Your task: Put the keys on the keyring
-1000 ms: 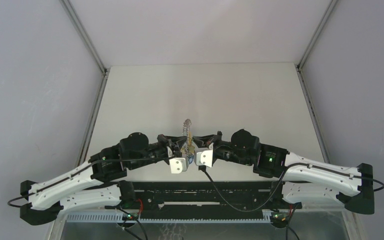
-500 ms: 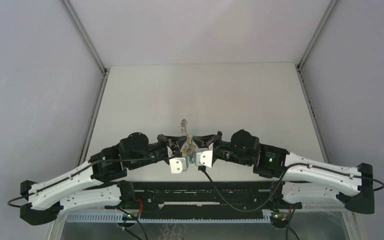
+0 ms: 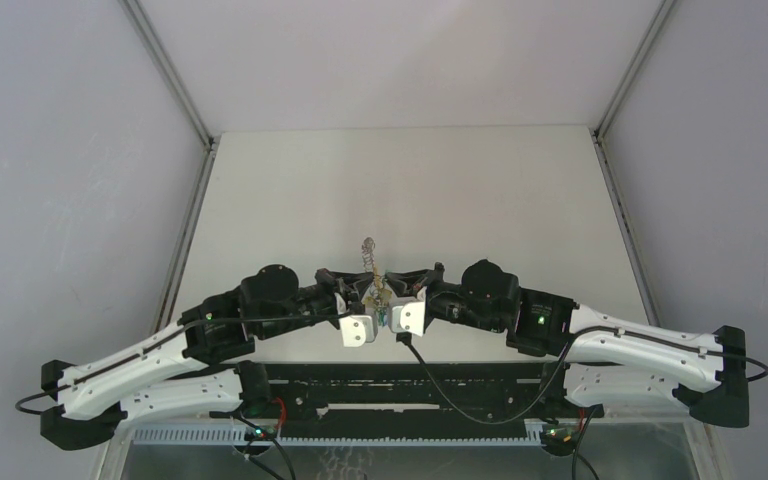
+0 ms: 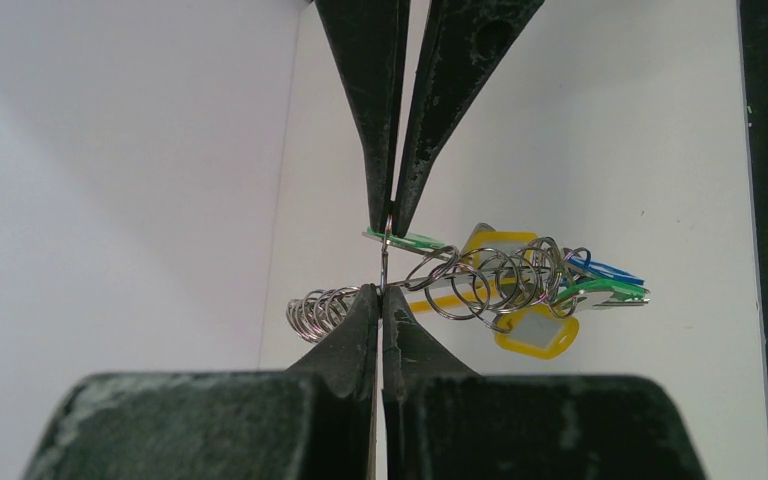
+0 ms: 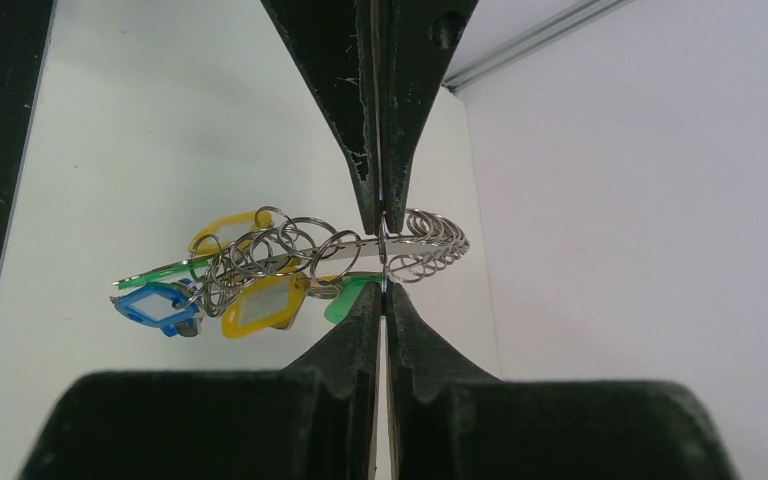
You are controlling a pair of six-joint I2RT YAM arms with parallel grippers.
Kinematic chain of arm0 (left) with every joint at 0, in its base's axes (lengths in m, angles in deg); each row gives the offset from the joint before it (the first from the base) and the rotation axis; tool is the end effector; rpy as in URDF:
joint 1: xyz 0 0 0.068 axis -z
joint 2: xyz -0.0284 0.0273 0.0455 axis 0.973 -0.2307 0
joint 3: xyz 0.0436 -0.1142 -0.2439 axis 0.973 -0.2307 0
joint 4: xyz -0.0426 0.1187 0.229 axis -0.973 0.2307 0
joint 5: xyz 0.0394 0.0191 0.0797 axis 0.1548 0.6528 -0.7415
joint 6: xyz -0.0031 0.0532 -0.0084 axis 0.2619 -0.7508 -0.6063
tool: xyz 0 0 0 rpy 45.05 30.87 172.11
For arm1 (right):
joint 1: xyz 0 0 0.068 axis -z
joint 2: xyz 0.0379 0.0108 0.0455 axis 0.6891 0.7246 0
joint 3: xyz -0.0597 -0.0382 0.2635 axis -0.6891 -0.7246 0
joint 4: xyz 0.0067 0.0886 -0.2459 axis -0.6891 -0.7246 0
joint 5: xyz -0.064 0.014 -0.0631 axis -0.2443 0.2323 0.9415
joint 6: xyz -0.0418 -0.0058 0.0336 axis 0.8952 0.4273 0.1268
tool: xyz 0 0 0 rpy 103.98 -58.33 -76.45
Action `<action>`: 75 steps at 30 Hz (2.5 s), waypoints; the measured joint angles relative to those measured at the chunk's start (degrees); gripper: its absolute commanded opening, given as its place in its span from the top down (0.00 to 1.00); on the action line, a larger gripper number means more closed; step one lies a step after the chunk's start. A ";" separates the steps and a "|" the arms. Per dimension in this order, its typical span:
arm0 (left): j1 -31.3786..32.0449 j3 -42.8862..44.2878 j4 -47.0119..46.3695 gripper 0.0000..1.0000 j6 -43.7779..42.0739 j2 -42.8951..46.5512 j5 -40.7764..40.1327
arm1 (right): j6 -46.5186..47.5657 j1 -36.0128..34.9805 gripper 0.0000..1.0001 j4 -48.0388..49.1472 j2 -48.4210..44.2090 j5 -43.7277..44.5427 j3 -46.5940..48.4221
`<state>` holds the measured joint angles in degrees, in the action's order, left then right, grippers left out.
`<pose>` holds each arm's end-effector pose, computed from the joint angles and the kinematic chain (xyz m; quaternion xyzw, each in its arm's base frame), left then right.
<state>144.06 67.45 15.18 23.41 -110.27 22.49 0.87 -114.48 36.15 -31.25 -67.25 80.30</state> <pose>0.0651 -0.1515 0.3590 0.6646 0.4414 -0.0841 0.5971 0.0740 0.2127 0.3441 -0.6777 0.3871 0.1085 0.6158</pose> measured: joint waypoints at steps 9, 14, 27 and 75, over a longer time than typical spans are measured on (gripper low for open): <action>0.00 0.00 0.00 1.00 0.00 0.00 0.07 | 0.02 0.00 1.00 -0.74 0.33 -0.09 0.57; -0.02 0.00 0.04 1.00 0.02 0.00 0.20 | 0.02 0.00 1.00 -1.92 0.70 -0.22 1.38; -0.02 0.00 0.74 1.00 0.50 0.00 1.33 | 0.02 0.02 1.00 -3.63 1.27 -1.14 2.14; 0.44 -1.77 -1.81 1.00 2.97 0.55 1.75 | -0.57 0.44 0.78 -5.99 1.90 -4.44 3.02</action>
<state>144.50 65.68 13.37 26.38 -109.72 24.24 0.30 -114.04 30.16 -29.35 -71.69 83.32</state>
